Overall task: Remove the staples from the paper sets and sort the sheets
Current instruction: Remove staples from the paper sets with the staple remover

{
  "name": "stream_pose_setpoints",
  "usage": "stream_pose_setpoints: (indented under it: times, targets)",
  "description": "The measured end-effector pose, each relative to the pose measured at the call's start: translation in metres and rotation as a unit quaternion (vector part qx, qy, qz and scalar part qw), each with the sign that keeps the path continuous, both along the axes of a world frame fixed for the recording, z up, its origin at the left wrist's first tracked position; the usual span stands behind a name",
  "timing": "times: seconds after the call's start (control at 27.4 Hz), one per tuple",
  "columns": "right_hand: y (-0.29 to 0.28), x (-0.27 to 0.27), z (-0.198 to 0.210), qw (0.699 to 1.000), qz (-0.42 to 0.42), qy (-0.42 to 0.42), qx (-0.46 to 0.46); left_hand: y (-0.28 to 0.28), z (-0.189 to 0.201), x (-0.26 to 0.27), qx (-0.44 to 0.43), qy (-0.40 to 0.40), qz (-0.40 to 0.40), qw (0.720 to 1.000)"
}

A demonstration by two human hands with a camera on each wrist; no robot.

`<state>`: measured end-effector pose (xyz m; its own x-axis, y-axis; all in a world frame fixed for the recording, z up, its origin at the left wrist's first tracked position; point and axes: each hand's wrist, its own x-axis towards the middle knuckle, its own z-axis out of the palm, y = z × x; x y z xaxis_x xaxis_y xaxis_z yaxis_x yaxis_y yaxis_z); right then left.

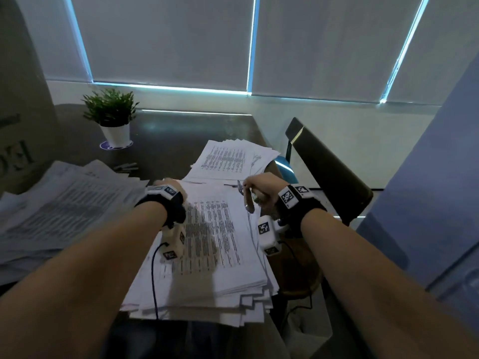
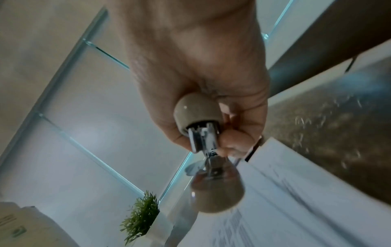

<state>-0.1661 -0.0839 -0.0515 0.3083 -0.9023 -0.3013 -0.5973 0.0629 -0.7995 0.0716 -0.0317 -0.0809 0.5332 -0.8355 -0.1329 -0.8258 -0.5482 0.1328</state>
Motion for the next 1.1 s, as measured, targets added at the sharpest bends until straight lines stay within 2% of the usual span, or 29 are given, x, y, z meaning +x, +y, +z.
stream_pose_setpoints:
  times: [0.15,0.22,0.33,0.48,0.58,0.69,0.77,0.84,0.88,0.95,1.02,1.1]
  targets:
    - [0.006,0.026,-0.018,0.997,0.033,-0.023,0.066,0.011,-0.021,0.041,0.045,0.019,-0.015,0.999]
    - [0.007,0.035,-0.032,0.995,0.02,-0.019,0.094,0.019,-0.02,0.04,0.01,0.025,-0.017,0.999]
    - [0.0,0.045,-0.051,0.998,0.019,0.025,0.059,0.025,-0.016,0.031,-0.007,0.016,-0.014,1.0]
    - [0.005,0.046,-0.053,0.998,0.012,-0.002,0.069,0.023,-0.016,0.026,-0.053,0.043,0.006,0.998]
    - [0.005,0.044,-0.056,0.997,-0.006,-0.013,0.08,0.02,-0.012,0.016,-0.149,0.114,-0.026,0.982]
    - [0.009,0.043,-0.054,0.998,0.002,-0.028,0.058,0.024,-0.005,0.013,-0.167,0.17,-0.016,0.971]
    - [0.012,0.041,-0.044,0.996,0.002,-0.081,0.042,0.029,0.0,0.018,-0.179,0.28,-0.014,0.943]
    - [0.013,0.037,-0.033,0.993,0.02,-0.114,0.01,0.039,0.005,0.017,-0.131,0.411,-0.026,0.902]
    - [0.015,0.035,-0.028,0.993,0.037,-0.108,-0.003,0.044,0.006,0.015,-0.102,0.446,-0.034,0.888]
    - [0.02,0.031,-0.017,0.994,0.085,-0.056,-0.027,0.051,0.005,0.006,-0.083,0.45,-0.041,0.888]
    - [0.029,0.031,-0.01,0.984,0.156,0.054,-0.061,0.05,-0.003,0.001,-0.078,0.416,-0.046,0.905]
    - [0.039,0.034,-0.012,0.955,0.216,0.164,-0.119,0.047,-0.014,-0.004,-0.063,0.343,-0.065,0.935]
